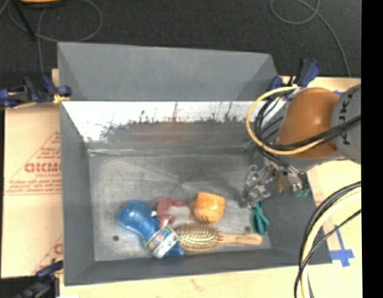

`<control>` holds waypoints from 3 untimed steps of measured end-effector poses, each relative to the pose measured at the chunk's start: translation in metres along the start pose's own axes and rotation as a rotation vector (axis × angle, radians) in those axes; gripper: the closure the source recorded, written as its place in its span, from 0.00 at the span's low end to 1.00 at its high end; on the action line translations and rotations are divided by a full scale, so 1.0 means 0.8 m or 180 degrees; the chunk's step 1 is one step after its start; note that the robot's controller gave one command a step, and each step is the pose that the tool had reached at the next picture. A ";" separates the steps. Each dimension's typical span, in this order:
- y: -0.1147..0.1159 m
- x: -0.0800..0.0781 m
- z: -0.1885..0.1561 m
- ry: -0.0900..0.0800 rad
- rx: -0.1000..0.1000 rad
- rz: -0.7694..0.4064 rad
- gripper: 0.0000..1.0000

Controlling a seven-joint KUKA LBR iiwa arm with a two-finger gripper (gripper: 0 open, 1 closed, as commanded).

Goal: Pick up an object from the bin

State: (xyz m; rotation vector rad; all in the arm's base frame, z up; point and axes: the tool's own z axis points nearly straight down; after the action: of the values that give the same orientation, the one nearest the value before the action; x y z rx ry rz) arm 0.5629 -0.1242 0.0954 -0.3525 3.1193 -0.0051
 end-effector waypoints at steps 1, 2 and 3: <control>0.000 0.000 0.000 -0.0001 0.0001 -0.0006 0.00; 0.000 0.000 0.000 -0.0001 0.0002 -0.0008 0.00; 0.001 0.037 -0.010 -0.0007 -0.0006 -0.0473 0.00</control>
Offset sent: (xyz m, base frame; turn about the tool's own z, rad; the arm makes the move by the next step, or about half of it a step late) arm 0.0000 0.0000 0.0000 0.0000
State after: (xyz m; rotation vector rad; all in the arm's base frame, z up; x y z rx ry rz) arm 0.5339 -0.1301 0.1035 -0.5830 3.0827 -0.0018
